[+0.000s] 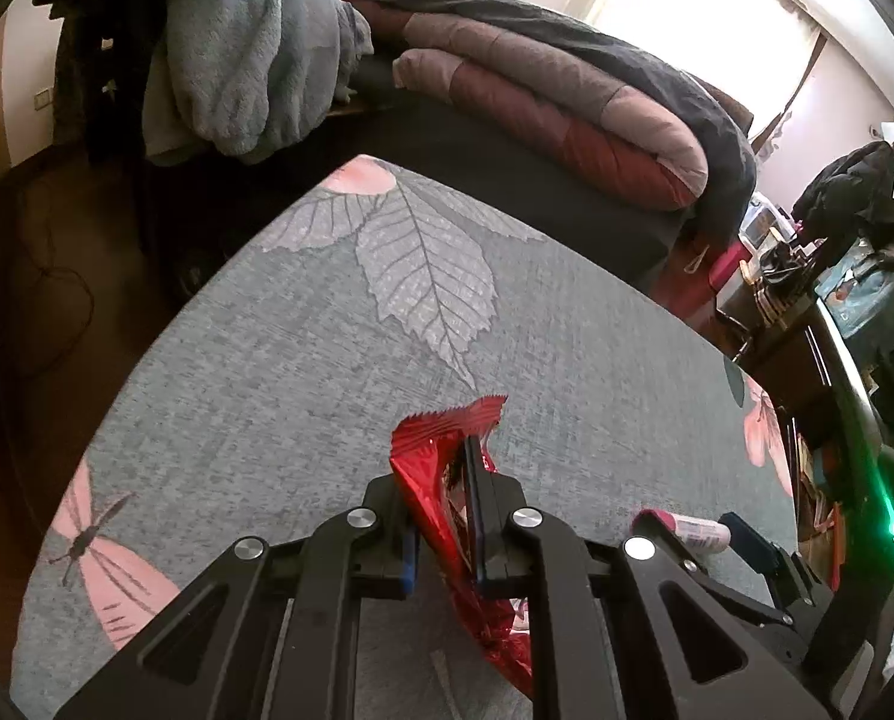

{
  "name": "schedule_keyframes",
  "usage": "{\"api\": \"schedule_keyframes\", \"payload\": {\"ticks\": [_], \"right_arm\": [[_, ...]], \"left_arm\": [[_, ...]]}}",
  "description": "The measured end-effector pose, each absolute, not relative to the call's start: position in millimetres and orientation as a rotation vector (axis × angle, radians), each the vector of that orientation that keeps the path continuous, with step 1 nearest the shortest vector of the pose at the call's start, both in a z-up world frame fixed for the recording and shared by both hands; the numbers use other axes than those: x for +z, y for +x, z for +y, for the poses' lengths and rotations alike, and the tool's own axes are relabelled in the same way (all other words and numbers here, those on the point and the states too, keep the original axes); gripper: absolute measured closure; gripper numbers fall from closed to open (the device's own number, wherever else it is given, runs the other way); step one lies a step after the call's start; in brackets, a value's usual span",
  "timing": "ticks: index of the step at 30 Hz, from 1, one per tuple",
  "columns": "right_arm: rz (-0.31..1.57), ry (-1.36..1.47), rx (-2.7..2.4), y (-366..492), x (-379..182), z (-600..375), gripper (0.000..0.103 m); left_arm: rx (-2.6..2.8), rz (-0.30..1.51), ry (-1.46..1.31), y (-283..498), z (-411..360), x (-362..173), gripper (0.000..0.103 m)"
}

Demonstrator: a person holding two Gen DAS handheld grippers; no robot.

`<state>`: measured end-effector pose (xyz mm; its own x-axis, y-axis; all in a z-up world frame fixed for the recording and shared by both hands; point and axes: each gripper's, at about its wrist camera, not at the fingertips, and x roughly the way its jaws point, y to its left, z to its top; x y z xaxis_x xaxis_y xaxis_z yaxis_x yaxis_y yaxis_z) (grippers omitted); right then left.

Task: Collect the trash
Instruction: 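Grasp the red candy wrapper with the left tool while the right tool grasps the glue stick, then carry the red wrapper and glue stick to the wastebasket and open both tools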

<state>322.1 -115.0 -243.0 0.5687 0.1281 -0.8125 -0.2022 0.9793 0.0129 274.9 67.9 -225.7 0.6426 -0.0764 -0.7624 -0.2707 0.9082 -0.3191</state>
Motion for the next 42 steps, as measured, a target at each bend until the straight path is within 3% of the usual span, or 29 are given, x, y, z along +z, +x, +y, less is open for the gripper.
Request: {"api": "schedule_keyframes", "payload": {"ticks": [19, 42], "right_arm": [[0.793, -0.008, 0.140, 234, -183, -200, 0.015], [0.694, 0.168, -0.027, 185, -175, -349, 0.015]], "left_arm": [[0.016, 0.779, -0.314, 245, 1, -161, 0.090], [-0.235, 0.732, -0.097, 252, -173, -126, 0.090]]}}
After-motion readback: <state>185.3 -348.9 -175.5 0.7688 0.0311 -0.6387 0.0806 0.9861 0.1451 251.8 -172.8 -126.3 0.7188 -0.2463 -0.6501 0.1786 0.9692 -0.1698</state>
